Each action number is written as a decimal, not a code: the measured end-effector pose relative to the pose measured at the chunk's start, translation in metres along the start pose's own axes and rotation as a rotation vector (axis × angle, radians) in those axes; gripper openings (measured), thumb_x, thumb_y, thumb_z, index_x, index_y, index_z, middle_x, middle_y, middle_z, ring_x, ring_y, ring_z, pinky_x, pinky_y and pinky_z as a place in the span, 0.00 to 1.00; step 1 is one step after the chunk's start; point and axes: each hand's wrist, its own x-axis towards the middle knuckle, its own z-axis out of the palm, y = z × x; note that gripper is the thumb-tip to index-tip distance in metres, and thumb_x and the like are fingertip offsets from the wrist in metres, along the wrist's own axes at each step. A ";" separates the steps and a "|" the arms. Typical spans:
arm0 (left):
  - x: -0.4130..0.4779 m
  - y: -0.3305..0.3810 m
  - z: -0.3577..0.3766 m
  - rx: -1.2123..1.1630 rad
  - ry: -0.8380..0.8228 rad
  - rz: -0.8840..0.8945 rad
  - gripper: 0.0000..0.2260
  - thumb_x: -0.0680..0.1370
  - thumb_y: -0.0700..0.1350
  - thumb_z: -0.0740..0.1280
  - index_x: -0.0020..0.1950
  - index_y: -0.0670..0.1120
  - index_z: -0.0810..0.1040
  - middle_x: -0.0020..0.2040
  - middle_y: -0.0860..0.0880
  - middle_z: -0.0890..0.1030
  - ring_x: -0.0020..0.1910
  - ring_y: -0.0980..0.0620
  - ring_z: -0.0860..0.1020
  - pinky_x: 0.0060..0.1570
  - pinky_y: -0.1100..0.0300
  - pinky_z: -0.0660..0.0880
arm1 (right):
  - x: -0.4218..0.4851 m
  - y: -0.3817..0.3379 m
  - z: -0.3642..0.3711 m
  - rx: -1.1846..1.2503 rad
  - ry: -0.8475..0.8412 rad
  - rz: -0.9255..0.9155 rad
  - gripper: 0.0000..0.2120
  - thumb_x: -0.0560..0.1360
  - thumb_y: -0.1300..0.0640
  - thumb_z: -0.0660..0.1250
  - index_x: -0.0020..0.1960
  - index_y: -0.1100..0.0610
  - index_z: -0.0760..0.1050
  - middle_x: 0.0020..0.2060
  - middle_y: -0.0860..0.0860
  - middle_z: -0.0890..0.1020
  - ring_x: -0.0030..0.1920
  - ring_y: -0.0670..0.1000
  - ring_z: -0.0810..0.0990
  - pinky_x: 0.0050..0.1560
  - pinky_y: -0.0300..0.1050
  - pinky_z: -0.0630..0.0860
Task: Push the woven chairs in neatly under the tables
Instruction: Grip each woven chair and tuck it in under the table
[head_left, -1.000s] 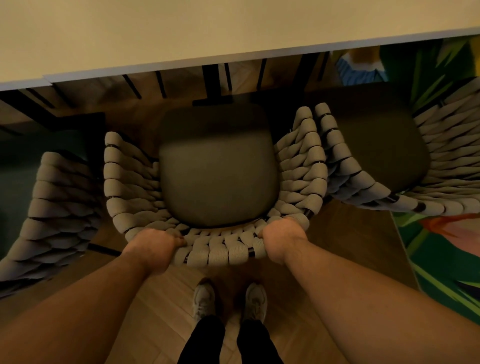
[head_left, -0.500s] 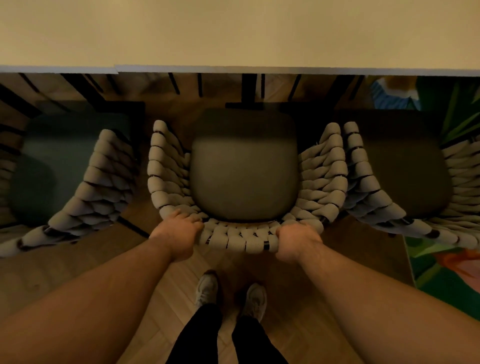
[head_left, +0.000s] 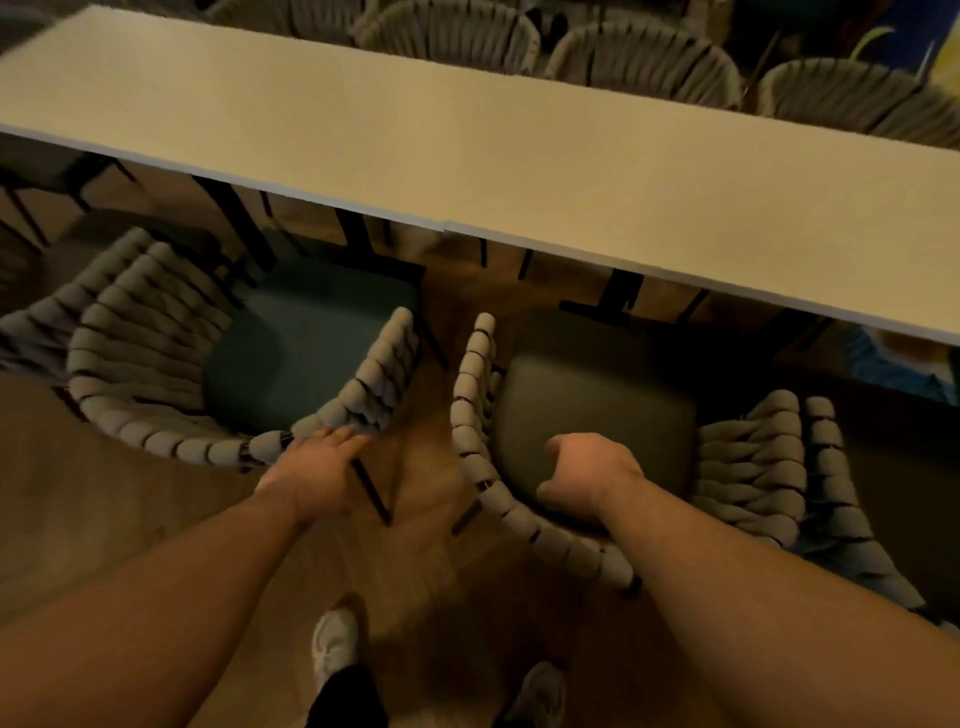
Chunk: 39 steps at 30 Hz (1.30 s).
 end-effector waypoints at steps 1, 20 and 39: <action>-0.002 -0.023 -0.002 -0.013 0.016 -0.037 0.42 0.79 0.53 0.73 0.87 0.55 0.53 0.87 0.49 0.55 0.85 0.43 0.53 0.82 0.44 0.55 | 0.003 -0.017 -0.005 0.004 0.007 -0.009 0.24 0.79 0.44 0.71 0.73 0.47 0.73 0.64 0.49 0.81 0.66 0.54 0.79 0.74 0.60 0.72; 0.057 -0.345 -0.003 0.149 -0.110 -0.053 0.59 0.72 0.63 0.78 0.87 0.56 0.37 0.88 0.49 0.46 0.86 0.42 0.45 0.83 0.39 0.49 | 0.110 -0.322 0.013 -0.068 0.073 -0.191 0.40 0.79 0.44 0.72 0.86 0.48 0.59 0.83 0.49 0.65 0.83 0.55 0.60 0.84 0.69 0.47; 0.159 -0.482 0.019 0.406 -0.410 0.369 0.32 0.84 0.49 0.63 0.86 0.61 0.55 0.86 0.53 0.56 0.85 0.47 0.56 0.83 0.43 0.46 | 0.195 -0.469 0.109 -0.196 -0.173 -0.120 0.33 0.80 0.49 0.68 0.83 0.51 0.64 0.77 0.56 0.73 0.77 0.62 0.69 0.82 0.70 0.47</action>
